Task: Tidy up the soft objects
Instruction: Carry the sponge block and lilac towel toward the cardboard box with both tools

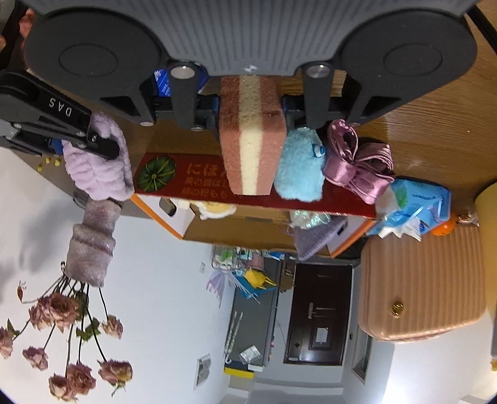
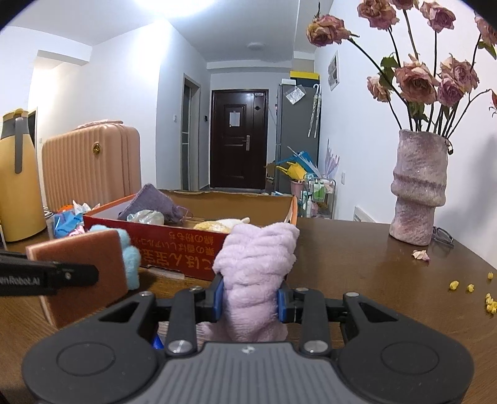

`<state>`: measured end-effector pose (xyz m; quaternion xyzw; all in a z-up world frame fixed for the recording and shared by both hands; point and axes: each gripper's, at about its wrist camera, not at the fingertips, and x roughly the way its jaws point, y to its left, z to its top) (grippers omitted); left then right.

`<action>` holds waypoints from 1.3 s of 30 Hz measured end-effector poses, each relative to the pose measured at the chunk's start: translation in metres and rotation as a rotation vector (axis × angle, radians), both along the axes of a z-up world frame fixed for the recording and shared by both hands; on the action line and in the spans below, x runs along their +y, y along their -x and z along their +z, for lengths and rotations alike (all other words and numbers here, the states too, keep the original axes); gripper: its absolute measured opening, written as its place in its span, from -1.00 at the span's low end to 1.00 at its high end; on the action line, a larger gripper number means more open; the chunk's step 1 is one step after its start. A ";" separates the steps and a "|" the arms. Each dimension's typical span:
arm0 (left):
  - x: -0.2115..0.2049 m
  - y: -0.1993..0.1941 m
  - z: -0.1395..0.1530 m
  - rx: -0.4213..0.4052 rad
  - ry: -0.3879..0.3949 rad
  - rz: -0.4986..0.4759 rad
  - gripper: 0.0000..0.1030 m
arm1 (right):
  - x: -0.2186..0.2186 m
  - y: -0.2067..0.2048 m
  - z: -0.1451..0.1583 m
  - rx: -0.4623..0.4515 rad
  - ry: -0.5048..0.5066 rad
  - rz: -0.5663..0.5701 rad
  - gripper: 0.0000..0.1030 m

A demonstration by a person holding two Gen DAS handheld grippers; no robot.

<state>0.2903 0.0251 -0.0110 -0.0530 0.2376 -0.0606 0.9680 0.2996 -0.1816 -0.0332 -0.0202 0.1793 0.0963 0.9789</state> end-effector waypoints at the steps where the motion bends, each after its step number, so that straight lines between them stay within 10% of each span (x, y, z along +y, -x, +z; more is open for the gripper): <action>1: 0.001 0.002 0.002 -0.008 0.001 0.003 -0.38 | 0.000 0.001 0.000 -0.004 -0.001 0.001 -0.40; 39: 0.020 -0.022 0.046 -0.170 0.025 0.186 -0.38 | 0.032 -0.023 0.039 -0.102 -0.151 -0.022 -0.40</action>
